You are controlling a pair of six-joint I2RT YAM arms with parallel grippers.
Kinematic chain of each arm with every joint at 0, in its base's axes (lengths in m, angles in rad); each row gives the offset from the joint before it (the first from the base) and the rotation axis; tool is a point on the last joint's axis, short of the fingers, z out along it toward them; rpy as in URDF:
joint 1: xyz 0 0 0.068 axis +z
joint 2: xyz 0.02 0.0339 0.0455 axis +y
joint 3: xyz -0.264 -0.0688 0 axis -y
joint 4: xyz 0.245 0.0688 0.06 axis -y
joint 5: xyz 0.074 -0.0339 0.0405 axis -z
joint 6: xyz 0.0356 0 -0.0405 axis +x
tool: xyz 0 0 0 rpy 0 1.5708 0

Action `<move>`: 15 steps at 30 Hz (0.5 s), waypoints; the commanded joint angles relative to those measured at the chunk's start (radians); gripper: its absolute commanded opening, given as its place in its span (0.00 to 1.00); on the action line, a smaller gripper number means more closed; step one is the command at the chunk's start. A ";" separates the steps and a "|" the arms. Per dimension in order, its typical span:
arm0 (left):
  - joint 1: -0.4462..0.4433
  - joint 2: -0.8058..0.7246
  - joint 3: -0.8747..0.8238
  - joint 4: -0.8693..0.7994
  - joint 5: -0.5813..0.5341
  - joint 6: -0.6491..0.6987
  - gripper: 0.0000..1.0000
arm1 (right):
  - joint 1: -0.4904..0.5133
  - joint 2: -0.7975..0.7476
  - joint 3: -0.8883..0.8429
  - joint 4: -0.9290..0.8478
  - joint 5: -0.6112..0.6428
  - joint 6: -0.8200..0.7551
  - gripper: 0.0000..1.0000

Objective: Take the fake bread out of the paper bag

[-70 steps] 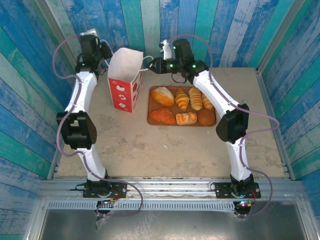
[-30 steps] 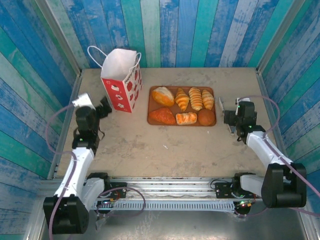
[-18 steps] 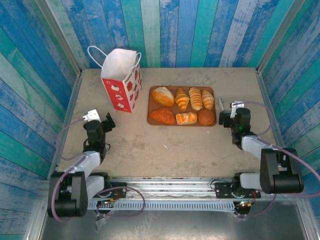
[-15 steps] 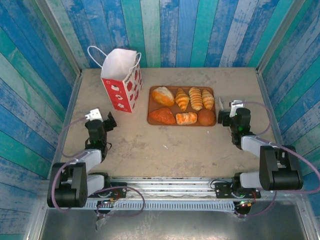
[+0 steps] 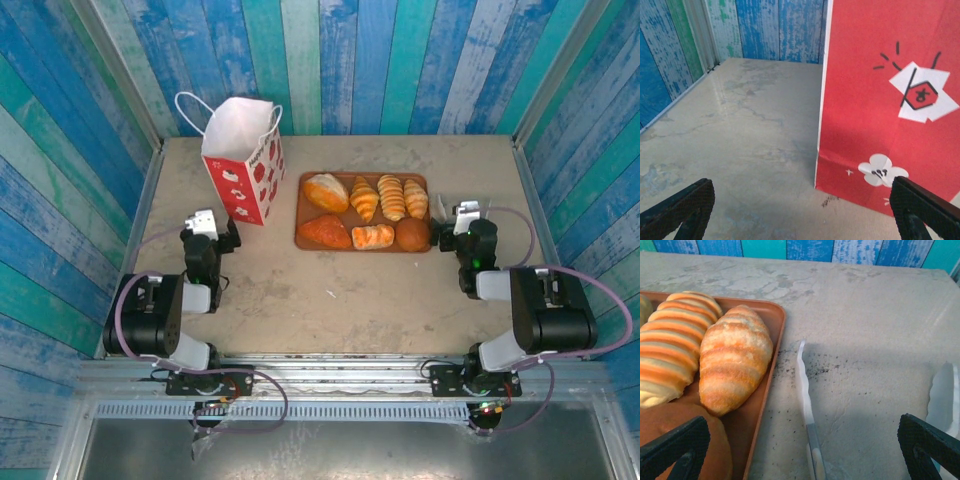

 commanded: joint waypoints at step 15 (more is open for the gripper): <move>-0.012 0.020 0.022 0.032 -0.035 0.015 0.94 | 0.022 0.008 0.029 0.010 0.068 -0.003 1.00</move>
